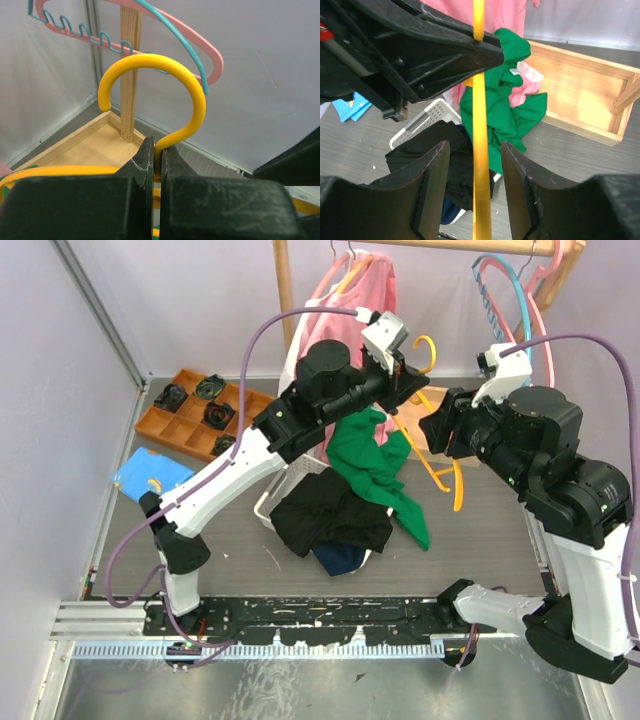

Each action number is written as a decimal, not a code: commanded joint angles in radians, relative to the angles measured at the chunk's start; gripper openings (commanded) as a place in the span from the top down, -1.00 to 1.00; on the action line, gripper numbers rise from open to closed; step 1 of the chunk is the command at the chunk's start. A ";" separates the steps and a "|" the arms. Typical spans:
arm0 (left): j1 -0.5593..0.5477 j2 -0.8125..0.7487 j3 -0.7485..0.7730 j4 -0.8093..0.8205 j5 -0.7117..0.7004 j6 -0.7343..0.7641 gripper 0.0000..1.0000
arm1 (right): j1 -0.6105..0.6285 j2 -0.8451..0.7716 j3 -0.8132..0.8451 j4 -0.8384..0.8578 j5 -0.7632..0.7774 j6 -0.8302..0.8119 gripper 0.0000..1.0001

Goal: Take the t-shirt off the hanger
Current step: Remove the T-shirt from the hanger, then place the hanger on the clothesline.

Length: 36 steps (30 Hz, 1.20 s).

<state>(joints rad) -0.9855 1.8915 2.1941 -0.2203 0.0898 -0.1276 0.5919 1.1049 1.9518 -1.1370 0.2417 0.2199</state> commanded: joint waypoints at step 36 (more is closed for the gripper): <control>-0.017 -0.309 -0.185 -0.020 -0.169 -0.065 -0.55 | 0.002 0.037 -0.076 0.426 0.351 -0.040 0.99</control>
<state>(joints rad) -0.9997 1.7058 2.0754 -0.2615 -0.0311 -0.1581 0.5976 1.1019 1.8362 -0.8928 0.4881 0.2451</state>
